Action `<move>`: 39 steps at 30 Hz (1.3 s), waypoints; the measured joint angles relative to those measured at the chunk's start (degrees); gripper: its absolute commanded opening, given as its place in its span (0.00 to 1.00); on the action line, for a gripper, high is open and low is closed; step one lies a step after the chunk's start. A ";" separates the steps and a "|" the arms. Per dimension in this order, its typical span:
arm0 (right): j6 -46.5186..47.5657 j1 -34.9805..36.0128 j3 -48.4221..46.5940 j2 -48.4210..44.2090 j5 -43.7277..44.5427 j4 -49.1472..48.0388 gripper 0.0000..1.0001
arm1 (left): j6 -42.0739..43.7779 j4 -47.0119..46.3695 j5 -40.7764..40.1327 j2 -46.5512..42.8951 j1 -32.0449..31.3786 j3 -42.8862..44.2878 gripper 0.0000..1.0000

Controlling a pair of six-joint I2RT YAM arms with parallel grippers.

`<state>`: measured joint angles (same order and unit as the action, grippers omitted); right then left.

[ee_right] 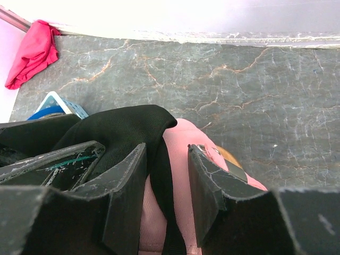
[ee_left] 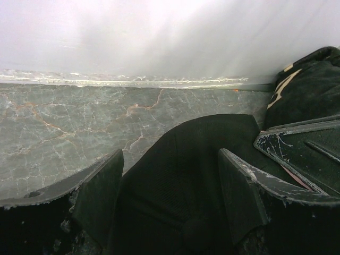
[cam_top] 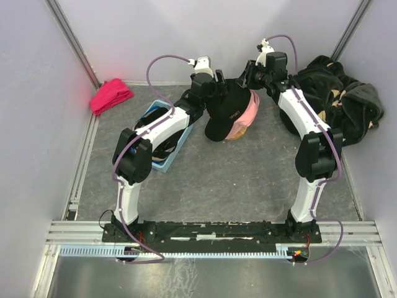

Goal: Stack the hats
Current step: Stack the hat on the hat.

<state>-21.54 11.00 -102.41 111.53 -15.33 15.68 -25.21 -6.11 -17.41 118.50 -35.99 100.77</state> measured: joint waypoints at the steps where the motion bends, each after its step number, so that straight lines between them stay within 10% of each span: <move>1: 0.13 -0.02 -0.09 0.00 0.00 0.24 0.44 | -0.02 0.00 0.00 0.00 -0.04 0.00 0.78; 22: 3.30 -0.33 -1.31 0.61 3.17 2.29 0.02 | -0.24 -0.26 -0.55 0.02 -0.15 0.63 0.79; 39: 2.08 -0.66 13.27 -10.36 6.43 -5.11 0.01 | -2.40 -1.31 -0.28 0.02 -0.66 -0.68 0.78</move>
<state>-19.46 10.35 -89.14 101.16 -8.91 10.57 -27.62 -7.42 -17.69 118.52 -36.64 100.09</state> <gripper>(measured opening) 0.084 0.786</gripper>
